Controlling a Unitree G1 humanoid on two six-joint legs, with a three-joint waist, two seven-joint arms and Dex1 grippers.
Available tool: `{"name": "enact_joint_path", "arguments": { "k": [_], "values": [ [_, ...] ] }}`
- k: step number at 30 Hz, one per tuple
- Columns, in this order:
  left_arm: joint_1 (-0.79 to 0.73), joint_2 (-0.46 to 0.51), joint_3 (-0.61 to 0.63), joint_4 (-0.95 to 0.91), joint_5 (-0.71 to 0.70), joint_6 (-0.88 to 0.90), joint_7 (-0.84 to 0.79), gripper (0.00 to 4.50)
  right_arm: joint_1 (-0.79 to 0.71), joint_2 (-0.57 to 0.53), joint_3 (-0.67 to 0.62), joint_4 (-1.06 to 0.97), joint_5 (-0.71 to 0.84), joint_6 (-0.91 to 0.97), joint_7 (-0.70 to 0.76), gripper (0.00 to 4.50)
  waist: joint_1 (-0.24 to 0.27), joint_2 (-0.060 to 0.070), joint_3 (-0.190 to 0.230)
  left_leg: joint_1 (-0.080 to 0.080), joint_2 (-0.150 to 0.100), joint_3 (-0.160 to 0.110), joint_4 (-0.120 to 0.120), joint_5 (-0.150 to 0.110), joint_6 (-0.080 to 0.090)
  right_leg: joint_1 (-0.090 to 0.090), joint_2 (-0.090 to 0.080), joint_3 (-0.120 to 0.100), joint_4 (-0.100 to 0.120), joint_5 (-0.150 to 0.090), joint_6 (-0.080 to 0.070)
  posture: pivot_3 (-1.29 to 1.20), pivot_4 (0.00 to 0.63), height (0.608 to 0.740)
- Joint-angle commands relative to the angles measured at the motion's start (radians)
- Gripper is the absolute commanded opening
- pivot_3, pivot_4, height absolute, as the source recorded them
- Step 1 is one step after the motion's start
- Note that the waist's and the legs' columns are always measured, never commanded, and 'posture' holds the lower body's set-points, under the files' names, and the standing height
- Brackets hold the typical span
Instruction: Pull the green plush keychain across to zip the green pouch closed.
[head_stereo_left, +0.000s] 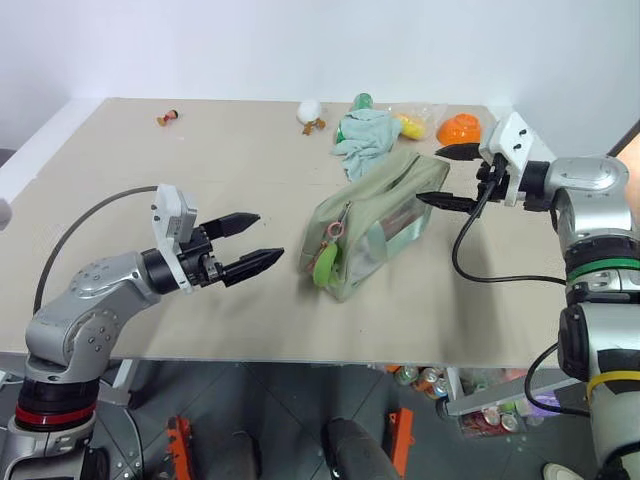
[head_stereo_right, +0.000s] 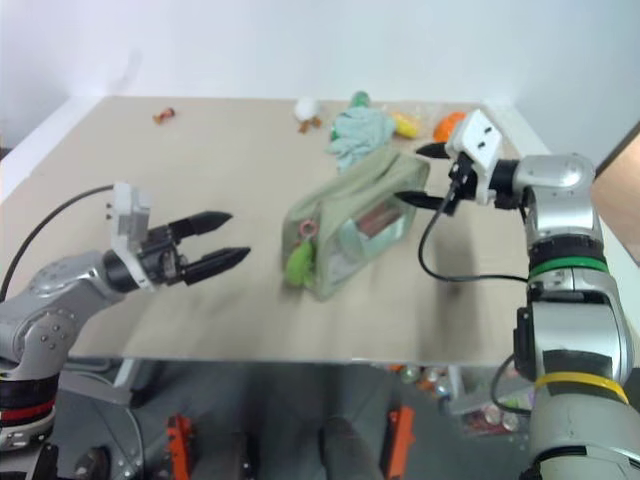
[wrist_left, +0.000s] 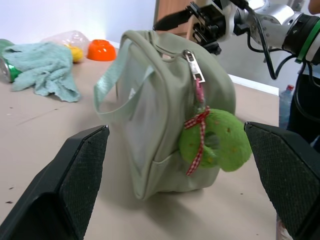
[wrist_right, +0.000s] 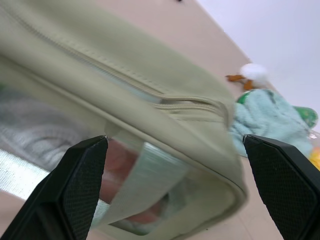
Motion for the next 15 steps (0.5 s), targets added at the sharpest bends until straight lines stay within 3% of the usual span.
{"name": "enact_joint_path", "arguments": {
  "k": [1, 11, 15],
  "values": [
    [0.011, -0.004, 0.035, -0.048, -0.023, -0.007, 0.019, 4.5, -0.048, 0.007, -0.009, 0.045, -0.009, -0.07, 0.015, 3.66, -0.001, 0.0, 0.0, 0.0, 0.0, 0.0, 0.0, 0.0, 0.0, 0.0, 0.0, 0.0, 0.0, 0.0, 0.0, 0.0, 0.15, 0.739],
    [0.024, 0.005, 0.059, -0.085, -0.103, 0.025, 0.035, 4.5, -0.057, 0.017, -0.021, 0.072, -0.007, -0.095, 0.036, 0.33, -0.011, 0.0, 0.0, 0.001, 0.0, 0.0, 0.0, 0.0, 0.0, 0.001, 0.0, 0.0, 0.0, 0.0, 0.0, 0.0, 0.15, 0.739],
    [0.005, 0.023, 0.063, -0.081, -0.148, 0.06, 0.026, 4.5, -0.053, 0.012, -0.03, 0.048, 0.005, -0.081, 0.048, 0.33, -0.011, 0.0, 0.0, 0.001, 0.0, 0.0, 0.001, 0.0, 0.0, 0.001, 0.0, 0.0, 0.0, 0.001, 0.0, 0.0, 0.15, 0.739]
  ]
}}
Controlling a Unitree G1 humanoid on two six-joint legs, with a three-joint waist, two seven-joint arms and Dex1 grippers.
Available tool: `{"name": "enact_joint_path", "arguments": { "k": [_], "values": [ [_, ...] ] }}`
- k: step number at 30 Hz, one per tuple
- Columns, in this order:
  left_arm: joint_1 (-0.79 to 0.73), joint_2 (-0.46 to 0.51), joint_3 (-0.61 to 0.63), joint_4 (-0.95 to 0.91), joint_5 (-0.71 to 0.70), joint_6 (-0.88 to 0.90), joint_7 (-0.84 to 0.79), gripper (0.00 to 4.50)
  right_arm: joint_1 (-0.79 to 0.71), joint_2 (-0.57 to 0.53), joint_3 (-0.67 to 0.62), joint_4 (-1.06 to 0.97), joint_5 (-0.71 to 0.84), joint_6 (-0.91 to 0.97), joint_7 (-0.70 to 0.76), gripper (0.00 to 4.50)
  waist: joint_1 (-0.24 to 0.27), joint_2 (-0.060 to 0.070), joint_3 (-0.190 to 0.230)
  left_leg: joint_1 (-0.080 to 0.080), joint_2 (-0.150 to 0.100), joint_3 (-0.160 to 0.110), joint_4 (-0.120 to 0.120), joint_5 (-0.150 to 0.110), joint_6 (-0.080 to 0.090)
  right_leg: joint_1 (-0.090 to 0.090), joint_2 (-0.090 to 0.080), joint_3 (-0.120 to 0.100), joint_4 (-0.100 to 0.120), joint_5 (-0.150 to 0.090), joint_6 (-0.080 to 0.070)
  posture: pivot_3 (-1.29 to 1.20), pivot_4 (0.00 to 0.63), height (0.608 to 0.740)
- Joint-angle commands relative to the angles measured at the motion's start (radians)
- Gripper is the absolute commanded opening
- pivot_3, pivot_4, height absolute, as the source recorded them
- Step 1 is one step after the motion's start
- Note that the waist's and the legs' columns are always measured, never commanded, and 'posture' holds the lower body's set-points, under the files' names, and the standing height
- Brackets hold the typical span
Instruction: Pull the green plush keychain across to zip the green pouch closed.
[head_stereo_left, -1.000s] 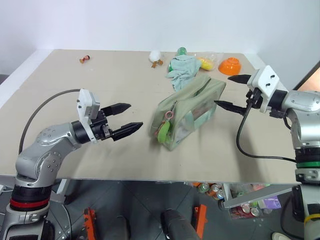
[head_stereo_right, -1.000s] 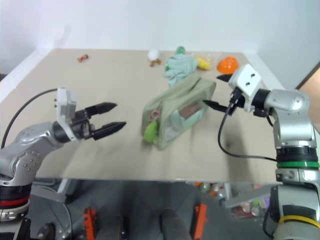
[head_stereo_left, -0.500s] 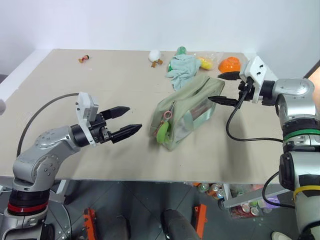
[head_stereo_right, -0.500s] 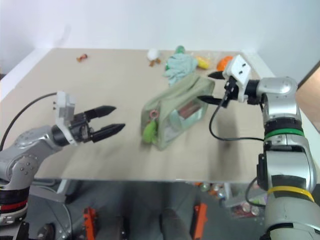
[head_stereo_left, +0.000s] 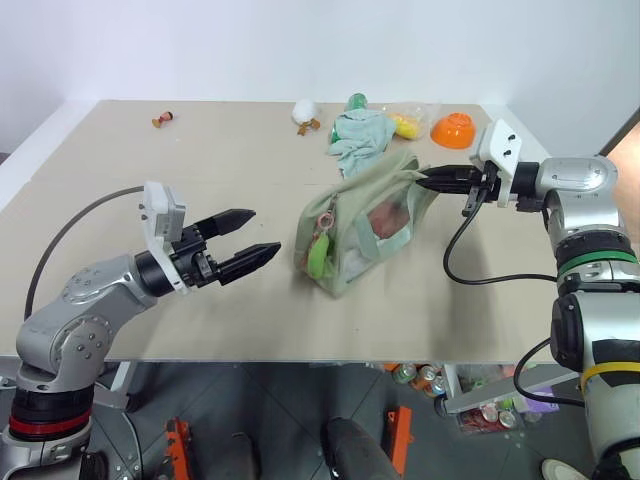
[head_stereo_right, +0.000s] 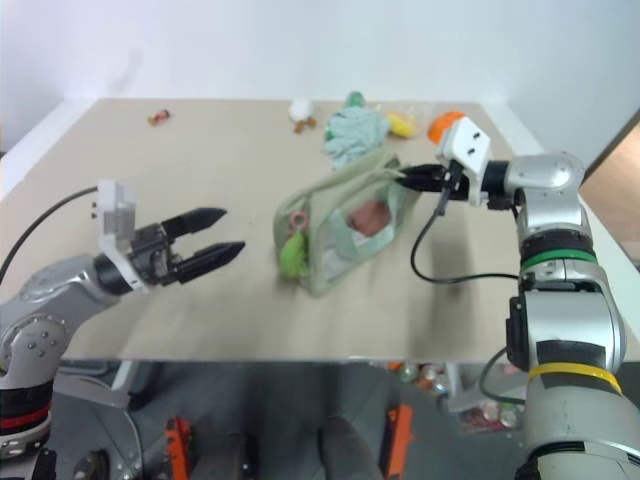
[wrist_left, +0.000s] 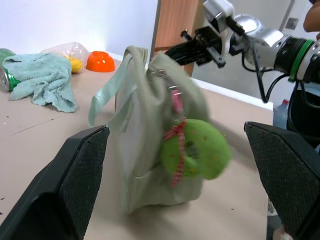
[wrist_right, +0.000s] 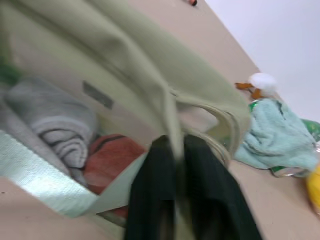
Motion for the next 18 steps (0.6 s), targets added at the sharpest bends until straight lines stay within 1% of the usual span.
{"name": "enact_joint_path", "arguments": {
  "k": [1, 4, 8, 12, 16, 18],
  "values": [
    [-0.03, 0.024, 0.026, -0.028, -0.061, 0.036, -0.01, 4.5, -0.012, -0.011, -0.027, -0.036, 0.02, 0.013, 0.017, 0.33, 0.0, 0.0, 0.0, 0.0, 0.0, 0.0, 0.0, 0.0, 0.0, 0.0, 0.0, 0.0, 0.0, 0.0, 0.0, 0.0, 0.15, 0.739],
    [-0.049, 0.033, 0.028, -0.016, -0.109, 0.084, -0.006, 4.5, 0.006, -0.023, -0.032, -0.074, 0.028, 0.019, 0.019, 0.33, 0.0, 0.0, 0.0, 0.0, 0.0, 0.0, 0.0, 0.0, 0.0, 0.0, 0.0, 0.0, 0.0, 0.0, 0.0, 0.0, 0.15, 0.739],
    [-0.07, 0.061, 0.015, -0.003, -0.116, 0.109, -0.033, 4.5, 0.061, -0.046, -0.046, -0.198, 0.058, 0.089, 0.027, 0.33, 0.001, 0.0, 0.0, 0.0, 0.0, -0.001, -0.001, 0.0, 0.0, 0.0, 0.0, 0.0, 0.0, 0.0, 0.001, 0.0, 0.15, 0.739],
    [-0.097, 0.071, -0.002, 0.02, -0.056, 0.067, -0.071, 4.5, 0.158, -0.074, -0.061, -0.401, 0.094, 0.196, 0.013, 0.33, 0.003, 0.001, 0.0, -0.001, 0.0, -0.002, -0.001, 0.0, 0.0, -0.001, 0.0, -0.001, 0.0, -0.001, 0.001, 0.0, 0.15, 0.739],
    [-0.111, 0.07, -0.027, 0.044, 0.053, -0.024, -0.105, 4.5, 0.281, -0.104, -0.099, -0.645, 0.135, 0.346, -0.048, 0.33, 0.004, 0.001, 0.001, -0.001, 0.0, -0.002, -0.001, 0.0, 0.0, -0.001, 0.0, -0.001, 0.0, -0.001, 0.001, 0.0, 0.15, 0.739],
    [-0.113, 0.063, -0.034, 0.058, 0.073, -0.042, -0.114, 4.5, 0.329, -0.119, -0.115, -0.754, 0.15, 0.413, -0.082, 0.33, 0.004, 0.001, 0.001, -0.001, 0.0, -0.002, -0.002, 0.0, 0.0, -0.001, 0.0, -0.001, 0.0, -0.001, 0.001, 0.0, 0.15, 0.739]
  ]
}}
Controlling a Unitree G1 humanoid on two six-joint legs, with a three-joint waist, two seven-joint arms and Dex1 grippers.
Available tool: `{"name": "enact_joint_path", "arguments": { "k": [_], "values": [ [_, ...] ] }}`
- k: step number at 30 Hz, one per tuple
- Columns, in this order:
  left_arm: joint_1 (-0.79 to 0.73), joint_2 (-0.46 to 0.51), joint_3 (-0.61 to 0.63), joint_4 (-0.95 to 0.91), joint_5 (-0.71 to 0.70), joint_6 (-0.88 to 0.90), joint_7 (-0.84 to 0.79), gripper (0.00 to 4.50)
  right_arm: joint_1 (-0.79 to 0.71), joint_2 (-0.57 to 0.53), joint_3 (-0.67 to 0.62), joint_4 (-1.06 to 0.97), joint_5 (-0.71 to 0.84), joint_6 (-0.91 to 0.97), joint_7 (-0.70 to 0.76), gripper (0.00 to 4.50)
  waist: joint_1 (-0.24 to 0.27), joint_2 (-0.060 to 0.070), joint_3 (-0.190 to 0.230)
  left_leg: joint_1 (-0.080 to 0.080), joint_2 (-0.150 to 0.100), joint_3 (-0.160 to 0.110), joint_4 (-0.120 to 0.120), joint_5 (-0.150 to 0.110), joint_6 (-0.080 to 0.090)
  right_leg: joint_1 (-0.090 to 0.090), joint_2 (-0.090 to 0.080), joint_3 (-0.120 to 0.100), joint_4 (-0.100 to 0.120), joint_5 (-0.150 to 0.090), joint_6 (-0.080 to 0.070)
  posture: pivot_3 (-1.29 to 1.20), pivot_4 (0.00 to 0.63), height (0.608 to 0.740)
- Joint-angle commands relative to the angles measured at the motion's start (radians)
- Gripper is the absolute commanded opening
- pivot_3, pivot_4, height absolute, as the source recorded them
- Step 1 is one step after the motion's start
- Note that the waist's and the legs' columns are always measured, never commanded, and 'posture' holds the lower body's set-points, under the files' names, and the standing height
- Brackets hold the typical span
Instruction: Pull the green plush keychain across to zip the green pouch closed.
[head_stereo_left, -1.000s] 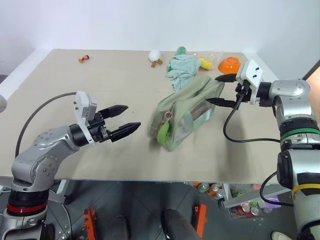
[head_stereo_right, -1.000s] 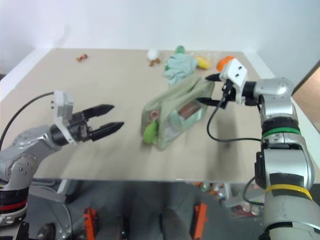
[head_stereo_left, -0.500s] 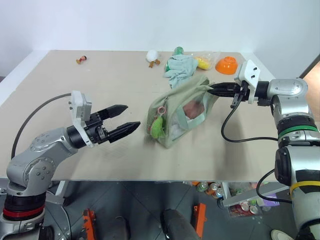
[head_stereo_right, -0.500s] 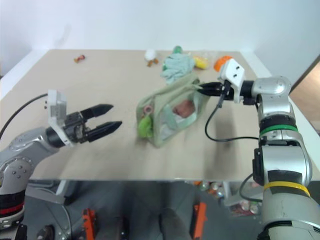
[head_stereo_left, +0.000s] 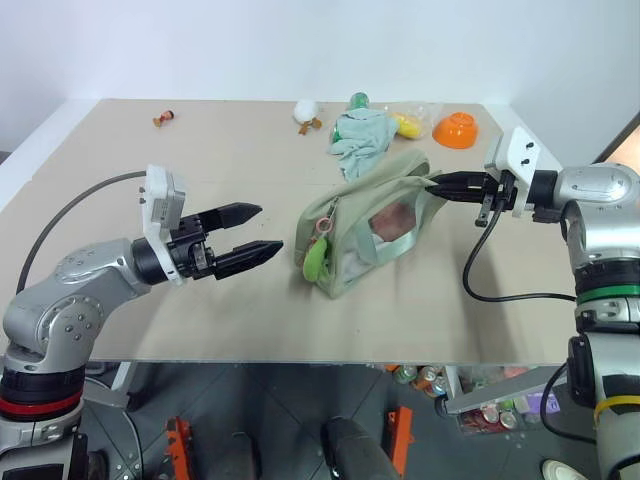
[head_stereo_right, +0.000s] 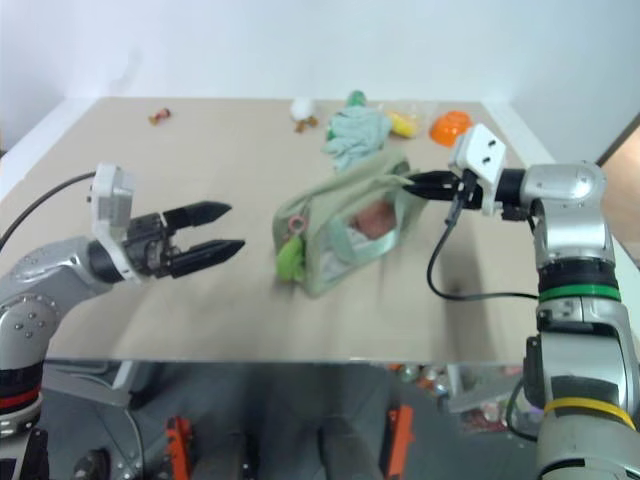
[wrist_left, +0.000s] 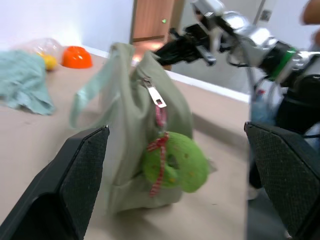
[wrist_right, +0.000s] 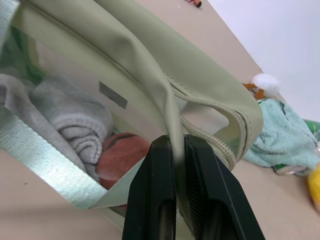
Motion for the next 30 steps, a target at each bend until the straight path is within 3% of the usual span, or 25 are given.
{"name": "enact_joint_path", "arguments": {
  "k": [1, 9, 13, 19, 25, 26, 30],
  "values": [
    [-0.02, 0.001, -0.005, 0.013, 0.054, -0.067, -0.03, 4.5, 0.057, -0.035, -0.059, -0.231, 0.058, 0.125, -0.063, 0.33, 0.0, 0.001, 0.0, 0.0, 0.0, 0.0, 0.0, 0.0, 0.0, 0.0, 0.0, 0.0, 0.0, 0.0, 0.0, 0.0, 0.15, 0.739],
    [-0.039, -0.018, -0.011, 0.053, 0.106, -0.112, -0.056, 4.5, 0.22, -0.032, -0.103, -0.699, 0.167, 0.566, -0.256, 0.33, 0.003, 0.002, 0.001, -0.001, 0.0, 0.0, 0.001, 0.0, 0.0, 0.0, 0.0, 0.0, 0.0, 0.0, 0.0, 0.0, 0.15, 0.739],
    [-0.03, -0.021, -0.012, 0.046, 0.112, -0.108, -0.063, 4.5, 0.301, -0.01, -0.112, -0.863, 0.223, 0.702, -0.342, 0.33, 0.004, 0.001, 0.001, -0.001, 0.0, 0.0, 0.001, 0.0, 0.0, -0.001, -0.001, 0.0, 0.0, 0.0, 0.001, 0.0, 0.15, 0.739],
    [-0.031, -0.026, -0.019, 0.052, 0.127, -0.11, -0.069, 4.5, 0.396, 0.009, -0.103, -0.926, 0.22, 0.694, -0.412, 0.33, 0.004, 0.001, 0.001, -0.001, 0.0, 0.0, 0.002, 0.0, 0.0, 0.0, 0.0, 0.0, 0.0, 0.0, 0.001, 0.0, 0.15, 0.739],
    [-0.021, -0.03, -0.023, 0.043, 0.122, -0.101, -0.061, 4.5, 0.368, -0.001, -0.157, -0.83, 0.2, 0.603, -0.46, 0.33, 0.003, 0.001, 0.001, -0.001, 0.0, 0.001, 0.002, 0.0, 0.0, 0.0, 0.0, 0.001, 0.0, 0.0, 0.001, 0.0, 0.15, 0.739],
    [-0.017, -0.03, -0.025, 0.04, 0.124, -0.101, -0.061, 4.5, 0.364, -0.011, -0.153, -0.815, 0.203, 0.605, -0.451, 0.88, 0.004, 0.001, 0.001, -0.001, -0.001, 0.001, 0.002, 0.0, 0.0, 0.0, 0.0, 0.001, 0.0, 0.0, 0.001, 0.0, 0.15, 0.739],
    [-0.012, -0.031, -0.028, 0.038, 0.124, -0.102, -0.06, 4.5, 0.363, -0.029, -0.141, -0.796, 0.201, 0.556, -0.424, 2.21, 0.004, 0.001, 0.001, -0.001, -0.001, 0.001, 0.002, 0.0, 0.0, 0.0, -0.001, 0.001, 0.0, 0.0, 0.001, 0.0, 0.15, 0.739]
  ]
}}
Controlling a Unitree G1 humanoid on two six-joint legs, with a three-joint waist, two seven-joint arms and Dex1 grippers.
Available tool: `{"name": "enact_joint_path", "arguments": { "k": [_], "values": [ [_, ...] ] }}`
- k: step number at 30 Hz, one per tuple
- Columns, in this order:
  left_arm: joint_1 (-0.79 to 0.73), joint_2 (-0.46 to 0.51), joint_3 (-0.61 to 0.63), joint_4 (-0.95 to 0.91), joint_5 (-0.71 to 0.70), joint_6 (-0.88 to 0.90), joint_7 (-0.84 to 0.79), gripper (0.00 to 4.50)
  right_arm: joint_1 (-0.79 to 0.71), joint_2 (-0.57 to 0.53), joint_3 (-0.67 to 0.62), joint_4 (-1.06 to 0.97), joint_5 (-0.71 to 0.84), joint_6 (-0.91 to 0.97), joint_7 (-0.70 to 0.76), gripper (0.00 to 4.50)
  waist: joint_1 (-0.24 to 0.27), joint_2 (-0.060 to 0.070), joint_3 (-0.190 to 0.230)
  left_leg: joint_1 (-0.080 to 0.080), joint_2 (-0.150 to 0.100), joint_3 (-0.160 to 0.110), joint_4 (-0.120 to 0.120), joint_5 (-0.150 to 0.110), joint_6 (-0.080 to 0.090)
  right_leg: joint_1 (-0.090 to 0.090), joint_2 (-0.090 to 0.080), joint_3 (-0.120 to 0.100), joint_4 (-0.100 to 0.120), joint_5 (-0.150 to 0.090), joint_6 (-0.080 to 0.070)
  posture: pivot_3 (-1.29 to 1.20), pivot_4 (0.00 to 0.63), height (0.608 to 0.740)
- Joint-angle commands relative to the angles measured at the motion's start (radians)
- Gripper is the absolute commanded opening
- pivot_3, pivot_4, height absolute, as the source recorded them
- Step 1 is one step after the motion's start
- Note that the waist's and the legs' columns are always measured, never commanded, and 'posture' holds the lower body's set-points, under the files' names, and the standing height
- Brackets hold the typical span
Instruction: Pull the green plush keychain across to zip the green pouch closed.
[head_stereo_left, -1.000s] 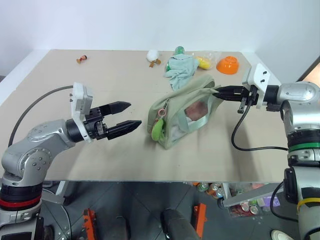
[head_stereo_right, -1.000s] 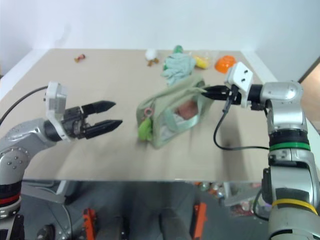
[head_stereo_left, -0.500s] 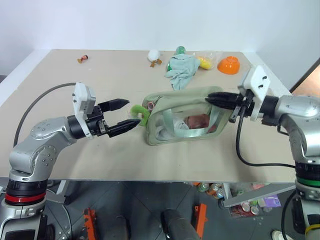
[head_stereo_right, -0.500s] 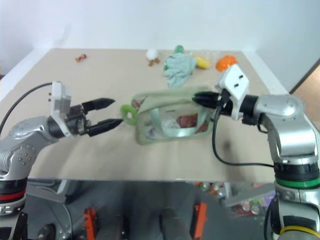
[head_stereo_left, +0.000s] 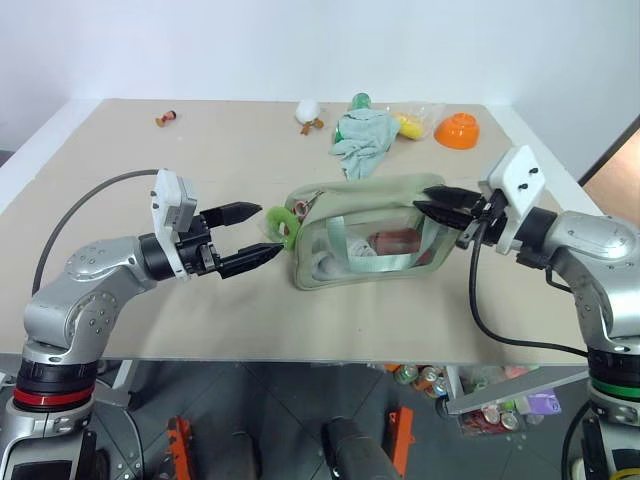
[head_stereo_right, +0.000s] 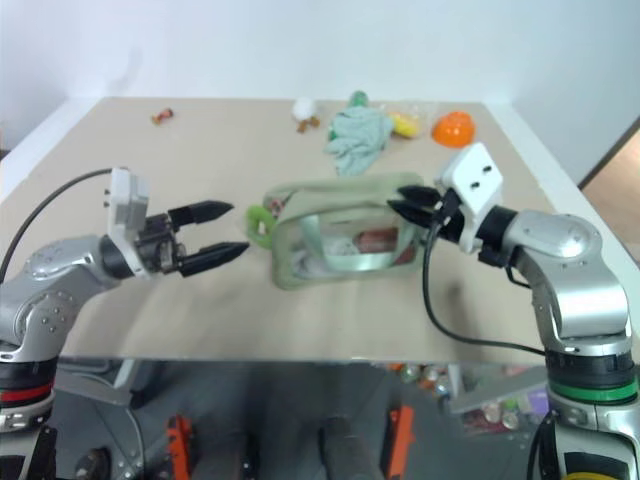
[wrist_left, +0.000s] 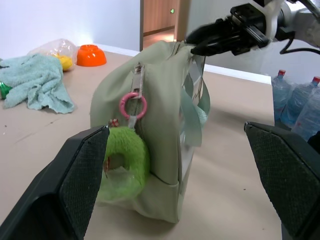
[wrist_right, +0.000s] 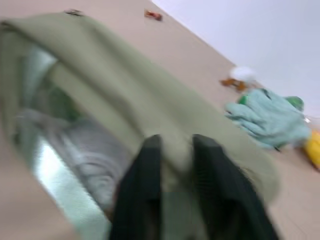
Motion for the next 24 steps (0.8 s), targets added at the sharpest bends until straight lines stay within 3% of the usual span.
{"name": "enact_joint_path", "arguments": {
  "k": [1, 5, 11, 23, 24],
  "values": [
    [0.001, -0.003, 0.011, -0.027, 0.001, -0.017, 0.0, 4.5, -0.021, -0.016, -0.034, -0.01, 0.014, -0.063, 0.017, 2.58, 0.0, 0.0, 0.0, 0.0, 0.0, 0.0, 0.0, 0.0, 0.0, 0.0, 0.0, 0.0, 0.0, 0.0, 0.0, 0.0, 0.15, 0.739],
    [0.015, 0.002, 0.016, -0.032, -0.002, -0.015, 0.0, 4.5, -0.02, -0.047, -0.061, -0.015, 0.014, -0.122, 0.042, 3.97, 0.0, 0.0, 0.0, 0.0, 0.0, 0.0, -0.001, 0.0, 0.0, 0.0, 0.0, 0.0, 0.0, 0.0, 0.0, 0.0, 0.15, 0.739],
    [0.031, 0.009, 0.023, -0.033, -0.001, -0.019, -0.006, 4.5, 0.034, -0.111, -0.131, 0.04, 0.04, -0.123, 0.077, 3.97, 0.003, 0.0, 0.0, 0.0, -0.001, 0.0, 0.0, 0.0, 0.0, 0.0, -0.001, 0.0, 0.0, -0.001, 0.001, 0.0, 0.15, 0.739],
    [0.058, 0.005, 0.025, 0.02, 0.033, -0.082, -0.059, 4.5, 0.052, -0.066, -0.113, 0.201, 0.072, -0.132, 0.096, 3.97, 0.003, 0.0, 0.0, 0.0, -0.001, 0.001, 0.0, 0.0, 0.0, 0.0, -0.001, 0.001, 0.0, 0.0, 0.0, 0.0, 0.15, 0.739],
    [0.06, 0.005, 0.025, 0.019, 0.034, -0.085, -0.059, 4.5, 0.05, -0.062, -0.109, 0.206, 0.07, -0.137, 0.096, 3.73, 0.003, 0.0, 0.0, 0.0, -0.001, 0.001, 0.0, 0.0, 0.0, 0.0, -0.001, 0.001, 0.0, 0.0, 0.0, 0.0, 0.15, 0.739]
  ]
}}
